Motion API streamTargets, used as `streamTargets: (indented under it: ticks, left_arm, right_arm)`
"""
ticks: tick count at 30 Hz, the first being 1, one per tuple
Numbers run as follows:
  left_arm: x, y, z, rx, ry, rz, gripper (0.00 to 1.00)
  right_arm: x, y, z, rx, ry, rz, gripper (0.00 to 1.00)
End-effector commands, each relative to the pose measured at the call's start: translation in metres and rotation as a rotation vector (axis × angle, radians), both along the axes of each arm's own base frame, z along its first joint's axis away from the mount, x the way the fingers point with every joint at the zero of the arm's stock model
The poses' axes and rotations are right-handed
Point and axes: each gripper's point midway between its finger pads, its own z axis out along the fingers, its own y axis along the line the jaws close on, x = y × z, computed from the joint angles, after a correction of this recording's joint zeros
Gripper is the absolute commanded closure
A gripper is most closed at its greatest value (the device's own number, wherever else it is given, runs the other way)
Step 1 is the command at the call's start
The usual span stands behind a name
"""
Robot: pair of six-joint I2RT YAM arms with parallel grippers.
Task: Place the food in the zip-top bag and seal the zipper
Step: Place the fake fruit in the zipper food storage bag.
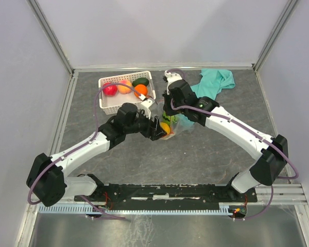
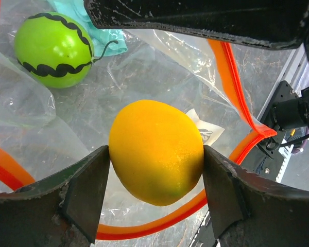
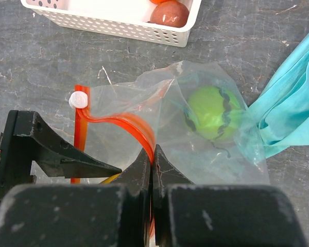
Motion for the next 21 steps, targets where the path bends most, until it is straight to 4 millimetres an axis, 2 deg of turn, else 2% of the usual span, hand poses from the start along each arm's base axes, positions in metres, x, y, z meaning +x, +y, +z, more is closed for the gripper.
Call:
streamTargets:
  ticks: [1,4,11,15,21]
  left_arm:
    - [0.009,-0.007,0.033,-0.04,-0.052,0.01,0.21]
    - [0.01,-0.005,0.039,-0.04,-0.058,0.026,0.13]
    - [0.014,0.004,0.051,-0.015,-0.05,0.088,0.1]
    - [0.019,0.023,0.062,0.024,-0.048,0.196,0.1]
    - [0.025,0.061,0.071,0.114,-0.024,0.4,0.11]
  right_arm:
    - [0.011,0.006,0.034,0.083,-0.069,-0.009,0.98]
    - [0.011,0.005,0.033,0.085,-0.068,-0.011,0.98]
    - [0.013,0.006,0.032,0.09,-0.062,-0.008,0.98]
    - [0.014,0.005,0.03,0.086,-0.06,-0.01,0.98]
    - [0.016,0.003,0.026,0.087,-0.051,-0.016,0.98]
